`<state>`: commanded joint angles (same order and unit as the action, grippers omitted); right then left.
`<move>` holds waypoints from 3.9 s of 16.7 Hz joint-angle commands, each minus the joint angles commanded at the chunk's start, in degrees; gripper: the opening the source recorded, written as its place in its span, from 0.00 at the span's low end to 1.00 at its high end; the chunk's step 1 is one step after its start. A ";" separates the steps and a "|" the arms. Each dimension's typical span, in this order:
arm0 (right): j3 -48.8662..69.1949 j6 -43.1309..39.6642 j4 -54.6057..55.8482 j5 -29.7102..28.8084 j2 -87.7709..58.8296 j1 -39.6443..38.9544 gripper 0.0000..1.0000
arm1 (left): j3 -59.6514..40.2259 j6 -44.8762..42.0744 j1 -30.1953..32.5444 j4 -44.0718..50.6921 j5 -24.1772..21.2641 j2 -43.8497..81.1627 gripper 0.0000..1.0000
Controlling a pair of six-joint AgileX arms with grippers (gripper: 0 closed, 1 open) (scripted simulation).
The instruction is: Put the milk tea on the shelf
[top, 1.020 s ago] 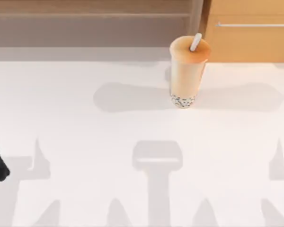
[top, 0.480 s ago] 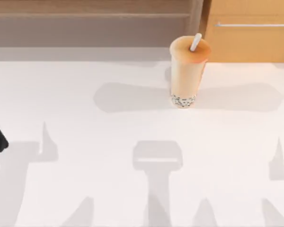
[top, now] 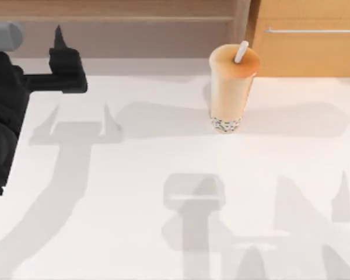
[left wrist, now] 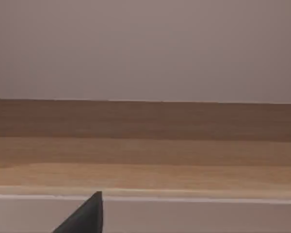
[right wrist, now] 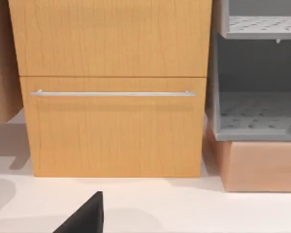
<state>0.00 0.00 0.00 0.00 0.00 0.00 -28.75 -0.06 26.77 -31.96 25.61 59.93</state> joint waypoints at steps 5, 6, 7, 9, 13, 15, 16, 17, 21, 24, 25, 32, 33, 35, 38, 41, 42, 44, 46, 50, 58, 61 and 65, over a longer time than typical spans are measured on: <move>0.00 0.00 0.00 0.00 0.00 0.00 1.00 | -13.67 -0.06 13.80 -15.30 12.78 31.38 1.00; 0.00 0.00 0.00 0.00 0.00 0.00 1.00 | -16.32 -0.09 16.39 -18.25 15.22 37.24 1.00; 0.00 0.00 0.00 0.00 0.00 0.00 1.00 | -18.90 -0.13 18.87 -21.13 17.57 42.83 1.00; 0.00 0.00 0.00 0.00 0.00 0.00 1.00 | -23.78 -0.24 23.41 -26.55 21.90 52.95 1.00; 0.00 0.00 0.00 0.00 0.00 0.00 1.00 | -31.75 -0.49 30.42 -35.36 28.64 68.20 1.00; 0.00 0.00 0.00 0.00 0.00 0.00 1.00 | -34.35 -0.60 32.60 -38.23 30.73 72.80 1.00; 0.00 0.00 0.00 0.00 0.00 0.00 1.00 | -35.18 -0.64 33.27 -39.13 31.38 74.20 1.00; 0.00 0.00 0.00 0.00 0.00 0.00 1.00 | -35.67 -0.66 33.66 -39.67 31.76 75.02 1.00; 0.00 0.00 0.00 0.00 0.00 0.00 1.00 | -35.83 -0.67 33.79 -39.85 31.89 75.29 1.00; 0.00 0.00 0.00 0.00 0.00 0.00 1.00 | -36.56 -0.62 33.07 -39.23 31.24 75.57 1.00; 0.00 0.00 0.00 0.00 0.00 0.00 1.00 | -37.78 -0.59 32.44 -38.59 30.55 76.11 1.00; 0.00 0.00 0.00 0.00 0.00 0.00 1.00 | -49.30 -0.32 25.82 -31.83 23.85 81.08 1.00; 0.00 0.00 0.00 0.00 0.00 0.00 1.00 | -49.84 -0.30 25.47 -31.48 23.50 81.31 1.00; 0.00 0.00 0.00 0.00 0.00 0.00 1.00 | -49.89 -0.30 25.43 -31.45 23.47 81.33 1.00; 0.00 0.00 0.00 0.00 0.00 0.00 1.00 | -49.89 -0.30 25.43 -31.45 23.47 81.33 0.85; 0.00 0.00 0.00 0.00 0.00 0.00 1.00 | -49.89 -0.30 25.43 -31.45 23.47 81.33 0.62; 0.00 0.00 0.00 0.00 0.00 0.00 1.00 | -49.89 -0.30 25.43 -31.45 23.47 81.33 0.55; 0.00 0.00 0.00 0.00 0.00 0.00 1.00 | -49.89 -0.30 25.43 -31.45 23.47 81.33 0.40; 0.00 0.00 0.00 0.00 0.00 0.00 1.00 | -49.89 -0.30 25.43 -31.45 23.47 81.33 0.25; 0.00 0.00 0.00 0.00 0.00 0.00 1.00 | -49.89 -0.30 25.43 -31.45 23.47 81.33 0.00; 0.00 0.00 0.00 0.00 0.00 0.00 1.00 | -49.86 -0.39 25.62 -31.45 23.49 81.28 0.00; 0.00 0.00 0.00 0.00 0.00 0.00 1.00 | -49.73 -0.41 25.61 -30.54 23.49 80.25 0.00; 0.00 0.00 0.00 0.00 0.00 0.00 1.00 | -49.69 -0.42 25.61 -30.04 23.50 79.66 0.00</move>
<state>0.00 0.00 0.00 0.00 0.00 0.00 -78.44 -0.48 52.38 -62.00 49.12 139.59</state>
